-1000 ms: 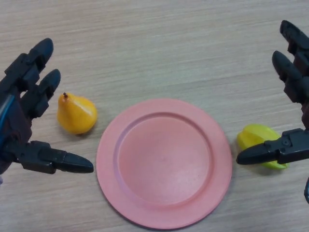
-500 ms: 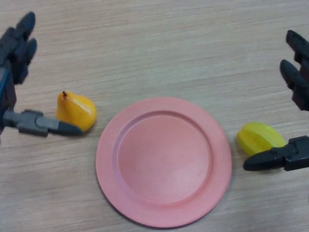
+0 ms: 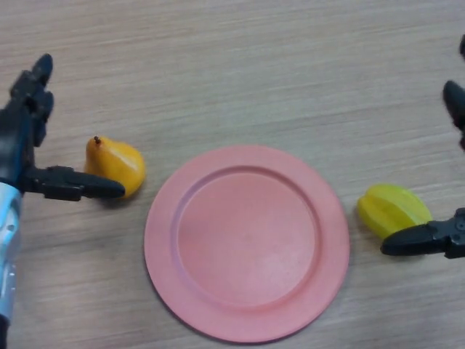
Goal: Pick up the yellow pear and place it on the plate
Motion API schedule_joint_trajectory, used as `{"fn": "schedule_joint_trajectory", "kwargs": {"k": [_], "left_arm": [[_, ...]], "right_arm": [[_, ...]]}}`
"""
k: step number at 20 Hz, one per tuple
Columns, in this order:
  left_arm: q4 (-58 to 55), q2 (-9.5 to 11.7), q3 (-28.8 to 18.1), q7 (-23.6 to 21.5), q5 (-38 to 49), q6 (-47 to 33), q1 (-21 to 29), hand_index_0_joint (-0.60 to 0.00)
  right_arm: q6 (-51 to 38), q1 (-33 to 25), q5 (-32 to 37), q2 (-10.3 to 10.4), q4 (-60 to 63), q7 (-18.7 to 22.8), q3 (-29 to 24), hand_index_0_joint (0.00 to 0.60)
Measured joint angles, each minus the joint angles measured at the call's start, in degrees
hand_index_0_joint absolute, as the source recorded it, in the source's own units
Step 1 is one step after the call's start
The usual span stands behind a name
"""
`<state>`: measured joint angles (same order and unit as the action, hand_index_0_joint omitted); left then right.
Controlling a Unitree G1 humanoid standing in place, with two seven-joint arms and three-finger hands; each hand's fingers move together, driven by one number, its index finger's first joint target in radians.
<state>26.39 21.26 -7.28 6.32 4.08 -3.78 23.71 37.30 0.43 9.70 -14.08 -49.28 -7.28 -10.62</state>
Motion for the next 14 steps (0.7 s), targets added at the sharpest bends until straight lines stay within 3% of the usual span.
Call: {"fn": "schedule_joint_trajectory", "kwargs": {"k": [5, 11, 14], "left_arm": [[13.71, -2.16, 2.44, -0.56, -1.49, -9.11, 4.03, 0.0], [25.63, -2.34, 3.94, -0.65, -5.87, -15.9, 8.08, 0.0], [30.81, -2.35, 3.97, -2.86, -8.07, -19.49, 10.28, 0.0]], "right_arm": [[0.08, 1.47, -0.25, 0.39, -0.42, -0.01, 0.01, 0.0], [0.1, 1.17, -0.52, 0.42, -1.83, 0.07, -0.9, 0.0], [0.1, 0.99, -1.49, 0.39, -1.9, 1.37, -1.13, 0.0]]}}
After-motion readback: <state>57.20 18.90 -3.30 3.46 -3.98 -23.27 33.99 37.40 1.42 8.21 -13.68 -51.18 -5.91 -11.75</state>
